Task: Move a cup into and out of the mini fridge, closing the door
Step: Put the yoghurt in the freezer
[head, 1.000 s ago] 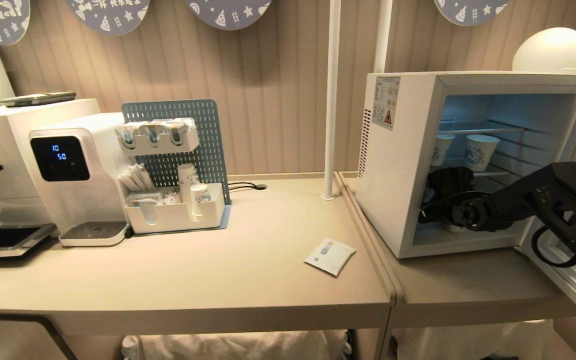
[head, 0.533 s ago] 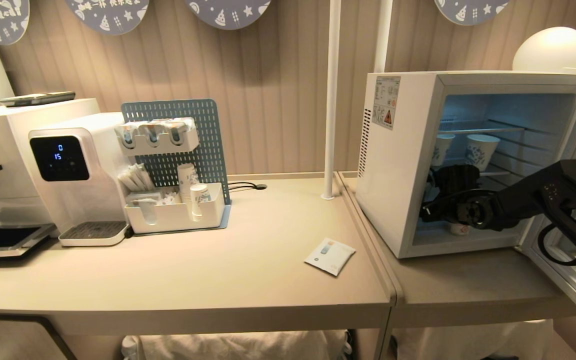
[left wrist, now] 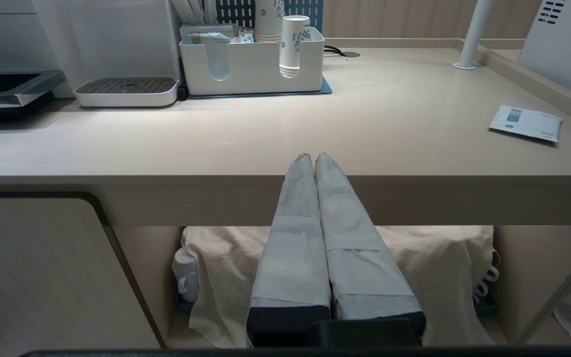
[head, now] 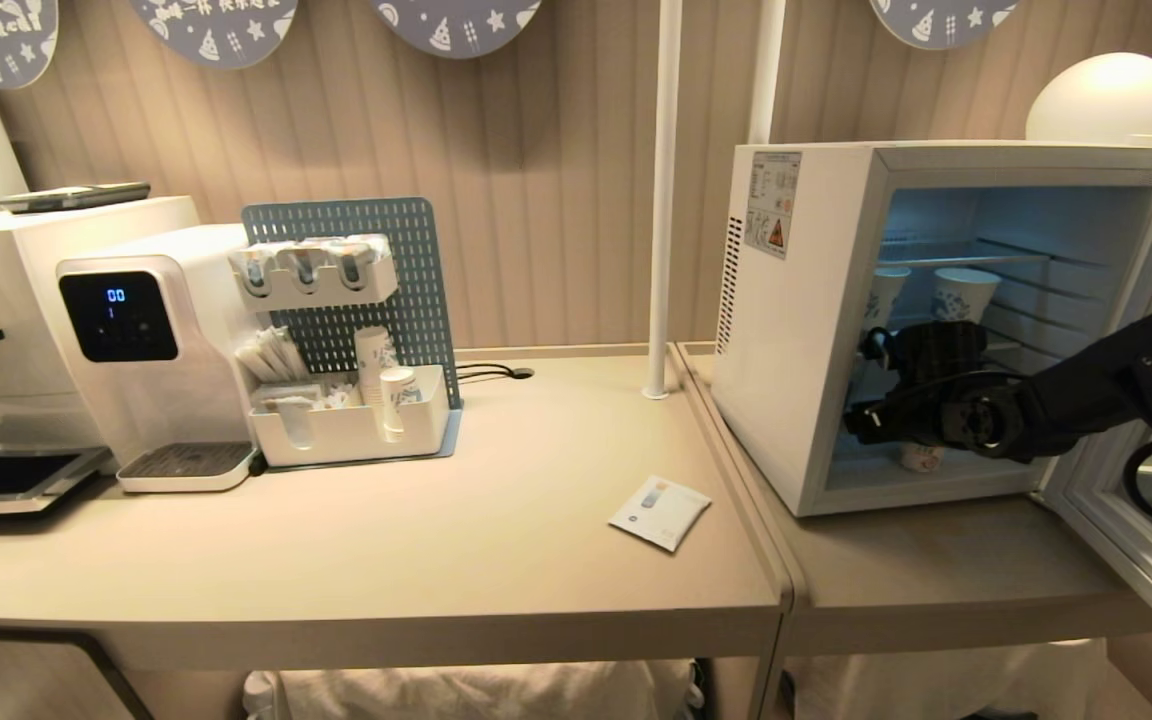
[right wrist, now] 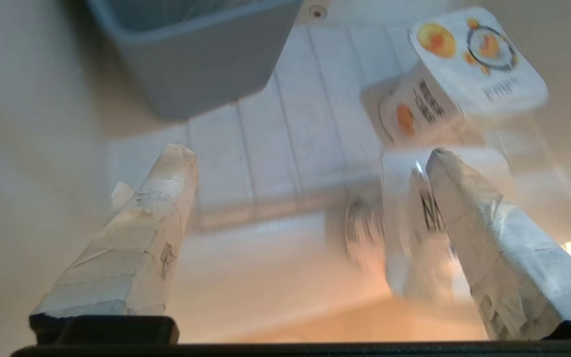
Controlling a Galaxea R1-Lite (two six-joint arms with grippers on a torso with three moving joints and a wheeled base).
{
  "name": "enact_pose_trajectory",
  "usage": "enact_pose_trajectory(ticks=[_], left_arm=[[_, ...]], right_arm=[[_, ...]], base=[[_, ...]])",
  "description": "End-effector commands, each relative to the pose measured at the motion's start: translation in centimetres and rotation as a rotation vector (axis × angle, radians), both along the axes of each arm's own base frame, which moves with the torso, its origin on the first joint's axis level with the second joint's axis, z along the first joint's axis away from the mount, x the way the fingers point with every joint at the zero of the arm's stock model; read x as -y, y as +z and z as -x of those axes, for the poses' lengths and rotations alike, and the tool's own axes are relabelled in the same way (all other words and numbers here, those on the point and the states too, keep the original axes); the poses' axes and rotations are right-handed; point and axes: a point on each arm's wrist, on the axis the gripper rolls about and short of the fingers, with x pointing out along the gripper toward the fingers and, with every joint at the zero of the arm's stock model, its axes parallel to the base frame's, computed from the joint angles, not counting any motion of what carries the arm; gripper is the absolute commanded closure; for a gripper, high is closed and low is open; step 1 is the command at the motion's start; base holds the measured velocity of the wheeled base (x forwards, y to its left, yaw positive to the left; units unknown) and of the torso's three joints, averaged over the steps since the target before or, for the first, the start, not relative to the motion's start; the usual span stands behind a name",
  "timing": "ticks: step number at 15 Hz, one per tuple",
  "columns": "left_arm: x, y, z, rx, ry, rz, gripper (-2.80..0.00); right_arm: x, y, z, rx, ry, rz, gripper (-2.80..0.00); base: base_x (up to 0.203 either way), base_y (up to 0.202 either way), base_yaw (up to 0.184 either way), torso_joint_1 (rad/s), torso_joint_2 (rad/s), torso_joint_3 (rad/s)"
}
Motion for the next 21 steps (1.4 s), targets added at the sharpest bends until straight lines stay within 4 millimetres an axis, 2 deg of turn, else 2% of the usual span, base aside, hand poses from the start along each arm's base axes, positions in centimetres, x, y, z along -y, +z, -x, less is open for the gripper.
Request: enact_pose_trajectory(ticks=[1,4,10,14,15,19,21], left_arm=[[0.0,-0.1,0.0,-0.003,0.000,0.000,0.00],[0.0,-0.1,0.0,-0.003,0.000,0.000,0.00],[0.0,-0.1,0.0,-0.003,0.000,0.000,0.00],[0.0,-0.1,0.0,-0.003,0.000,-0.001,0.00],[0.0,-0.1,0.0,-0.003,0.000,-0.001,0.00],[0.0,-0.1,0.0,-0.003,0.000,-0.001,0.00],[0.0,-0.1,0.0,-0.003,0.000,-0.001,0.00]], right_arm=[[0.0,1.6,1.2,0.019,0.001,-0.004,-2.80],[0.0,2.1,2.7,0.057,0.003,-0.005,-2.80],[0.0,4.6,6.1,0.092,0.019,-0.016,-2.80],[-0.1,6.8,10.3,0.135,0.021,-0.063,-2.80],[-0.1,7.4,11.7,0.155,0.017,-0.076,0.00],[-0.2,10.6,17.9,0.267,-0.008,-0.139,0.00],[-0.5,12.3,22.1,0.339,-0.006,-0.162,0.00]], base=[[0.000,0.000,0.000,0.000,0.00,0.000],[0.000,0.000,0.000,0.000,0.00,0.000],[0.000,0.000,0.000,0.000,0.00,0.000],[0.000,0.000,0.000,0.000,0.00,0.000],[0.000,0.000,0.000,0.000,0.00,0.000],[0.000,0.000,0.000,0.000,0.00,0.000],[0.000,0.000,0.000,0.000,0.00,0.000]])
